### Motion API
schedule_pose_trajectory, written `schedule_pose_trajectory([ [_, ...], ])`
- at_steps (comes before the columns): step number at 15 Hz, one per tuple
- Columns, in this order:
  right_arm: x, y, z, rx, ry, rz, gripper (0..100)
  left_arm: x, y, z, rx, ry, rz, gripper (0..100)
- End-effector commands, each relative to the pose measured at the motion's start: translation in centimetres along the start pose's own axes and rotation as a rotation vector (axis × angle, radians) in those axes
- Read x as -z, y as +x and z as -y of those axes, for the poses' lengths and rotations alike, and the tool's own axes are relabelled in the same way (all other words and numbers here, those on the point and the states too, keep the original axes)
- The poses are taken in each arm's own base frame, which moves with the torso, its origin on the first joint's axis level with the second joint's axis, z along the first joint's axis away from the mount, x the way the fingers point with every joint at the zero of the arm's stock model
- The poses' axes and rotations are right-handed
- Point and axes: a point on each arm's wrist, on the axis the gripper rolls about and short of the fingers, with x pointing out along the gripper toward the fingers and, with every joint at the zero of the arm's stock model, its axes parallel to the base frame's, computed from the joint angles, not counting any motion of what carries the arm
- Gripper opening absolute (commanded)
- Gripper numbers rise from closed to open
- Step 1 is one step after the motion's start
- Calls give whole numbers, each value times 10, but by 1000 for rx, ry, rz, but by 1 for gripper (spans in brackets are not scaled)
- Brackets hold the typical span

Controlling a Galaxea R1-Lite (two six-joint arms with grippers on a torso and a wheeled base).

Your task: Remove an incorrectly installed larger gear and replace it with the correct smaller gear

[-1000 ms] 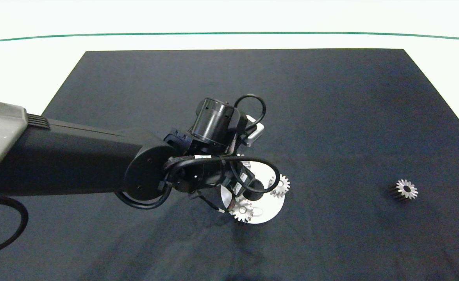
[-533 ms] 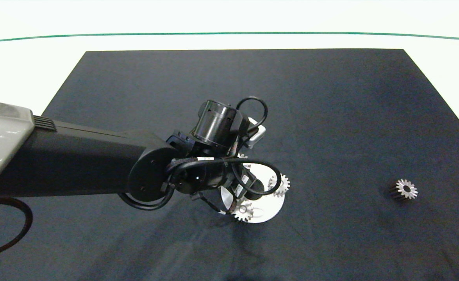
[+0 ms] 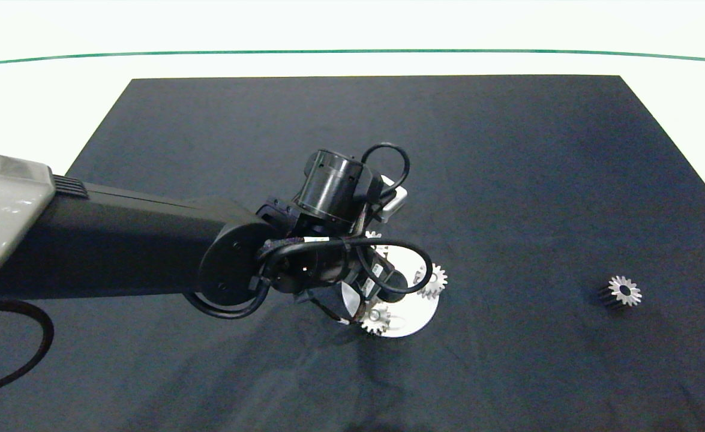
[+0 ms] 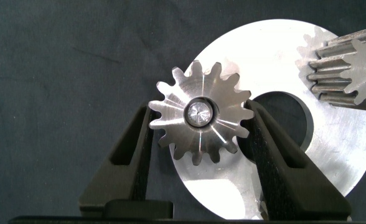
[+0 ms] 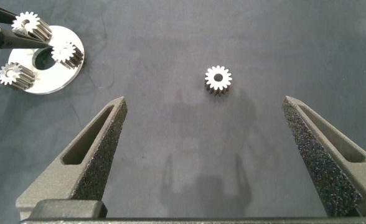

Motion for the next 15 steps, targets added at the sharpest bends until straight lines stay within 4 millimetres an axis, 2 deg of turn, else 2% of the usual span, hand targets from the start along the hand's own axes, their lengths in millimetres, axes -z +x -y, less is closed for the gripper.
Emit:
schedule_pose_trajectory([
  [1, 0, 0, 0, 0, 0, -2, 100, 0, -1, 1, 2, 4, 0, 38],
  [7, 0, 0, 0, 0, 0, 0, 100, 4, -3, 4, 11, 13, -16, 26],
  [11, 1, -1, 0, 0, 0, 3, 100, 4, -5, 8, 20, 20, -17, 25],
  [12, 1, -1, 0, 1, 0, 3, 100, 4, -5, 8, 20, 20, -17, 100],
  [15, 0, -1, 0, 1, 0, 4, 100, 2, -6, 7, 19, 18, -10, 100],
])
